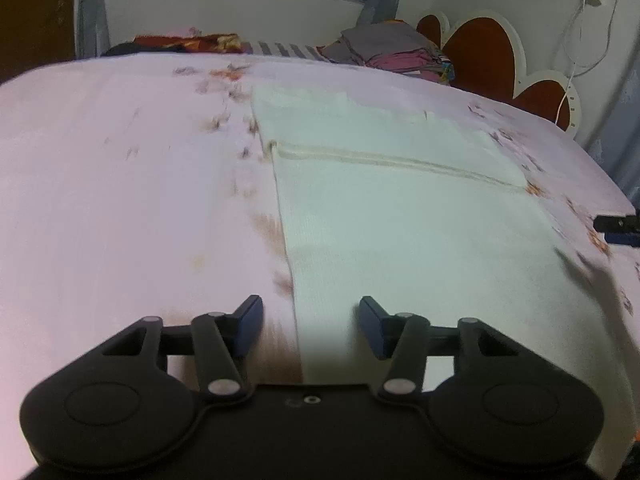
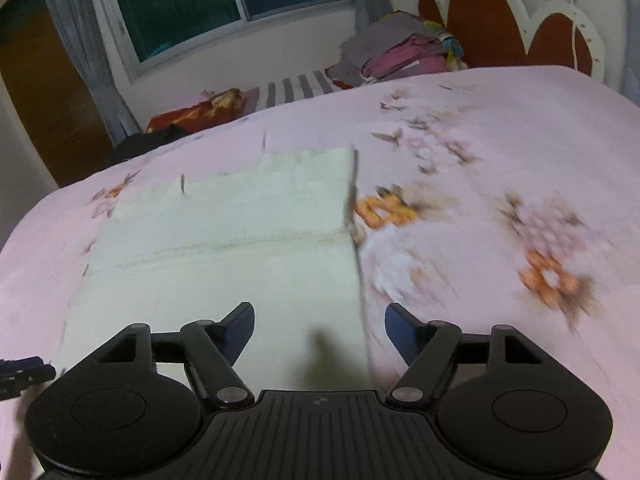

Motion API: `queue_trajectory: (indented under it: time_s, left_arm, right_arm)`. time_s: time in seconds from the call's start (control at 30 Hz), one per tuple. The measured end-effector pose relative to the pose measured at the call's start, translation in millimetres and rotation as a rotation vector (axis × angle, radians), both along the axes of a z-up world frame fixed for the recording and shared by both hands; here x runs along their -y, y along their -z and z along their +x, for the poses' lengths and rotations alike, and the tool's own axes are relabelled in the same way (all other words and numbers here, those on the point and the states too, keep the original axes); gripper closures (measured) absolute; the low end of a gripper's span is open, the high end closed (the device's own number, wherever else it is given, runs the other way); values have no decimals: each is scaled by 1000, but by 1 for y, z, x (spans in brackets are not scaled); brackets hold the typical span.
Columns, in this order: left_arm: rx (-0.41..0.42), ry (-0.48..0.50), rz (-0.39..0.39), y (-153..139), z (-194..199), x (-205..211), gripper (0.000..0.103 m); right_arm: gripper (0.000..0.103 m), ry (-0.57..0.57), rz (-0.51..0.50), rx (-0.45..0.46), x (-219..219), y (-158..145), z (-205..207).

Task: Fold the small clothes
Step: 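Grasp the sweater hem with both tools and lift it toward the collar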

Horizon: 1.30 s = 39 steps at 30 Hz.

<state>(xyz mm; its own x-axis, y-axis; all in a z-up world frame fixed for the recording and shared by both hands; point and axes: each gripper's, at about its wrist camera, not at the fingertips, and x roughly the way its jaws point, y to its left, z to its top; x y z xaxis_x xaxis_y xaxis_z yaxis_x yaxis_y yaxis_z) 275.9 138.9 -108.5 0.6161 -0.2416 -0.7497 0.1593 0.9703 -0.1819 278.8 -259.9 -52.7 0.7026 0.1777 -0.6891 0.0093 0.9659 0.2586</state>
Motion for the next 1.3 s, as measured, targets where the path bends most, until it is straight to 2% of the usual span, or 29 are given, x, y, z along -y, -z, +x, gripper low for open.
queue_trajectory:
  time_s: [0.03,0.1,0.17,0.23,0.37,0.5,0.63,0.73,0.83,0.9,0.93,0.97,1.03,1.1,1.13,1.2,1.27,1.3]
  left_arm:
    - [-12,-10,-18,1,-8,-2,57]
    - [-38,-34,-62,3,-27,-7,60]
    - [-48,-43,-111,4,-47,-12,61]
    - [-54,-49,-173,3,-66,-16,61]
    - [-85,-77,-236,11,-99,-25,61]
    - [-110,-115,-361,21,-122,-37,61]
    - [-134,-149,-492,30,-136,-42,63]
    - [-152,-172,-597,39,-142,-47,66]
    - [-156,-191,-661,49,-145,-49,66]
    - [-160,-193,-678,52,-142,-48,70]
    - [-158,-185,-669,52,-140,-46,77]
    - [-153,-174,-647,52,-137,-43,99]
    - [-119,-176,-642,47,-138,-41,98]
    - [-31,-169,-672,36,-145,-44,98]
    - [-20,-171,-641,32,-145,-43,98]
    - [-75,-184,-557,40,-140,-40,98]
    - [-118,-216,-543,51,-138,-39,99]
    - [-103,-225,-564,49,-140,-39,99]
  right_arm:
    - [31,-3,22,-3,7,1,-12]
    - [43,-4,64,-21,21,8,-37]
    - [50,-3,94,-50,33,16,-60]
    - [51,4,145,-80,45,26,-84]
    - [51,3,248,-132,62,44,-126]
    - [51,-12,327,-161,67,56,-155]
    - [52,-31,375,-168,62,58,-172]
    - [63,-52,426,-183,58,60,-180]
    - [64,-59,472,-189,56,64,-185]
    - [65,-50,515,-195,58,67,-184]
    - [71,-50,547,-198,58,69,-183]
    - [99,-62,566,-203,58,70,-181]
    - [98,-74,566,-207,56,69,-179]
    - [98,-89,554,-170,56,58,-182]
    - [98,-96,556,-152,59,54,-184]
    - [98,-99,535,-143,62,53,-185]
    - [98,-105,465,-212,59,66,-178]
    - [98,-104,466,-218,59,68,-177]
